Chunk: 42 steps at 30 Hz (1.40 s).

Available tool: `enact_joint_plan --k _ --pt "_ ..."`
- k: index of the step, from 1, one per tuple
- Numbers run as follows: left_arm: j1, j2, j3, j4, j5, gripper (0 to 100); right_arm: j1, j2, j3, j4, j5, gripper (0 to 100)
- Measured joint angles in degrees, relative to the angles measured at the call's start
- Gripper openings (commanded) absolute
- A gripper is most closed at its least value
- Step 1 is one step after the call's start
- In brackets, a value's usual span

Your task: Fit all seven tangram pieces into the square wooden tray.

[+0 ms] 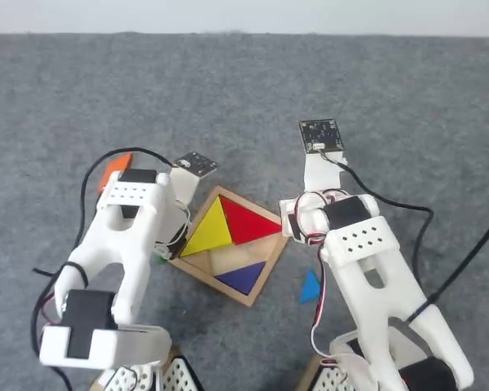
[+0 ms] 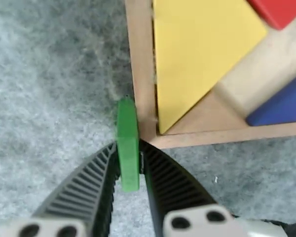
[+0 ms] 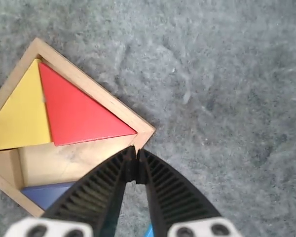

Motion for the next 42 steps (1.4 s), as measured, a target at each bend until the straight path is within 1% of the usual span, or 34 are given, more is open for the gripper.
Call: enact_joint_plan --k 6,10,13,16,18,22,24,28,31,34,36,39,42 --pt "-0.97 0.79 -4.13 6.24 0.09 1 0.0 0.0 0.0 0.0 0.0 2.3" --pt "-3.69 -4.22 -5.89 10.55 0.18 1 0.0 0.0 0.0 0.0 0.0 2.3" --pt "-4.04 -9.67 -5.98 13.01 0.88 1 0.0 0.0 0.0 0.0 0.0 2.3" --pt "-3.78 -14.24 -5.98 14.24 4.31 1 0.0 0.0 0.0 0.0 0.0 2.3" --pt "-2.37 -16.26 -5.98 14.33 7.03 1 0.35 0.0 0.0 0.0 0.0 2.3" --pt "3.96 -17.23 -5.98 14.24 13.36 1 3.43 0.0 0.0 0.0 0.0 2.3" --pt "8.09 -17.23 -5.89 11.6 17.14 1 5.1 0.0 0.0 0.0 0.0 2.3" --pt "15.74 -17.32 -2.11 3.25 21.54 1 7.65 0.0 0.0 0.0 0.0 2.4" --pt "19.43 -17.32 1.05 -1.67 24.53 1 8.53 0.0 0.0 0.0 0.0 2.4" --pt "19.78 -17.32 2.29 -5.54 29.45 1 8.44 0.0 0.0 0.0 0.0 2.4" --pt "20.04 -17.32 2.29 -6.33 31.74 1 8.44 0.0 0.0 0.0 0.0 2.4" --pt "19.96 -17.32 2.46 -6.59 32.7 1 8.44 0.0 0.0 0.0 0.0 2.4" --pt "18.46 -17.32 4.22 -7.12 32.7 1 8.44 0.0 0.0 0.0 0.0 2.4"
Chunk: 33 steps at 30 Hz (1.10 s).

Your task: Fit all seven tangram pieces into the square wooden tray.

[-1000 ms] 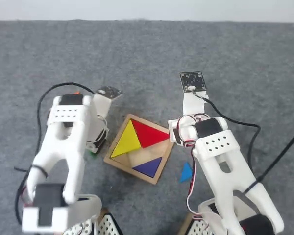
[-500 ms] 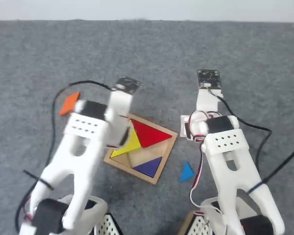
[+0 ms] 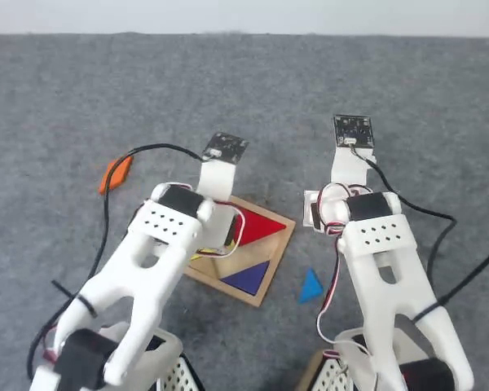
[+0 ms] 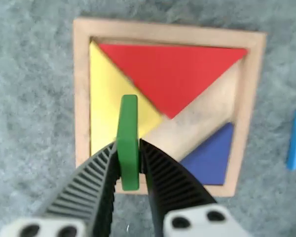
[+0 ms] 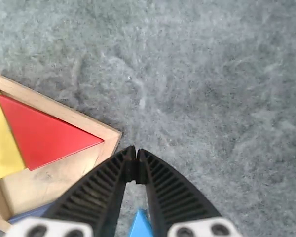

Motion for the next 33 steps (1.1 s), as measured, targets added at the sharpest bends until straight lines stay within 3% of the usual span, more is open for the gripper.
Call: enact_joint_plan --k 10,20,26,33 --pt "-1.05 -0.18 6.15 -6.15 -1.85 1 0.0 0.0 0.0 0.0 0.0 2.5" --pt "-0.97 -0.53 6.33 -6.68 -1.85 1 0.0 0.0 0.0 0.0 0.0 2.5" --pt "5.1 -0.44 6.33 -4.84 -1.85 1 0.0 0.0 0.0 0.0 0.0 2.5" --pt "7.12 -0.44 6.33 -4.31 -2.2 1 0.0 0.0 0.0 0.0 0.0 2.5"
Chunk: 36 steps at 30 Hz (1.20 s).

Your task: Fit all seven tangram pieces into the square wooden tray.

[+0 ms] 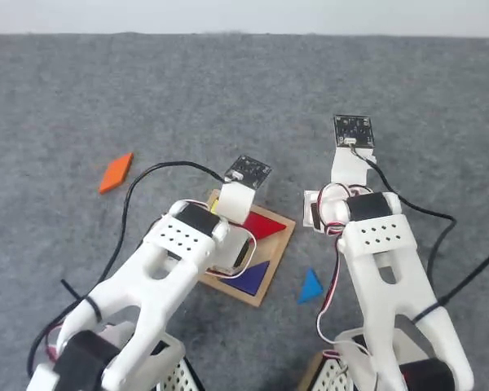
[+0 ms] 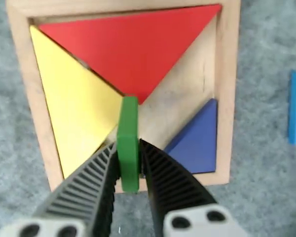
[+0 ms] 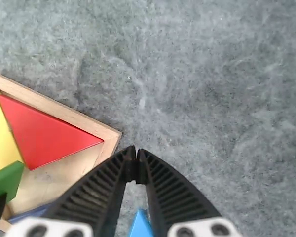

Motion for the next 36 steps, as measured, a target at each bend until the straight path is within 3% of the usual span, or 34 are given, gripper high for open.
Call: enact_joint_plan --k 4,14,22,30,36 --pt "0.09 0.0 0.0 0.09 0.0 3 0.0 0.0 0.0 0.0 0.0 2.4" --pt "0.09 0.0 0.0 1.85 0.0 24 0.0 0.0 0.0 0.0 0.0 2.4" --pt "-0.79 0.0 -2.2 4.66 0.0 25 0.0 0.0 0.0 0.0 0.0 2.4" --pt "-13.63 -4.04 -5.1 5.71 0.0 25 -0.18 0.0 0.0 0.0 0.0 2.4" --pt "-27.43 -18.99 -3.16 5.63 0.0 25 -9.58 0.0 2.29 1.05 3.6 2.3"
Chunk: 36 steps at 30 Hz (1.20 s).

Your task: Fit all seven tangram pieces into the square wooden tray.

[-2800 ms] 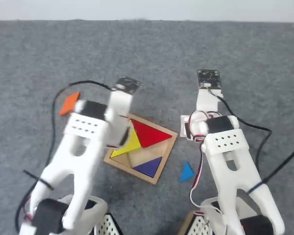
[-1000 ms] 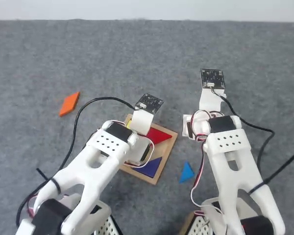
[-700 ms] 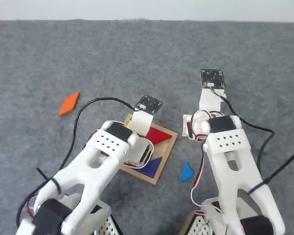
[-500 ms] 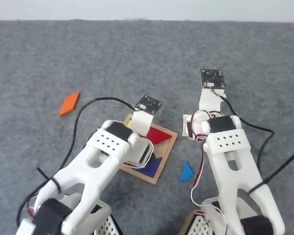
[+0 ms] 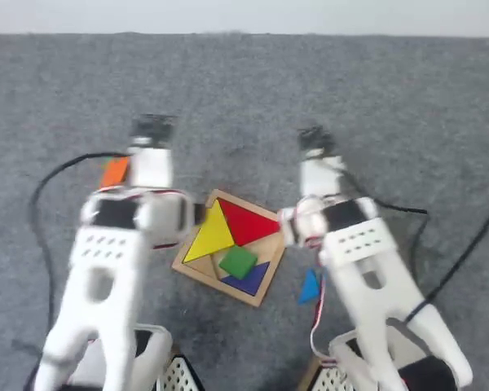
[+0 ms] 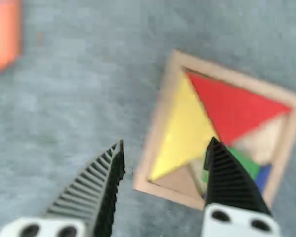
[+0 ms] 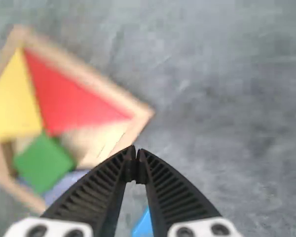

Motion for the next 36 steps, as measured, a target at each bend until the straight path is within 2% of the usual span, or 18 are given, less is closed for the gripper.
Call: enact_joint_plan --k 6,11,14,26,33,36 --pt "-14.95 -9.41 6.77 -9.67 2.55 23 -13.54 0.0 3.87 0.97 3.08 2.3" --pt "-20.04 -6.86 9.58 -21.19 5.98 7 -20.13 0.0 5.1 0.97 3.25 2.3" --pt "-21.45 -2.37 9.58 -25.14 6.07 6 -22.15 0.26 5.1 0.88 3.34 2.3" --pt "-26.37 16.62 0.18 -25.85 9.49 6 -26.55 16.88 0.53 -4.13 3.43 2.3" --pt "-26.55 17.85 -0.79 -25.76 9.67 6 -26.64 21.01 -5.1 -4.31 3.43 2.4" --pt "-26.55 17.85 -0.88 -25.76 9.67 6 -26.64 21.01 -7.56 -0.35 3.43 2.4"
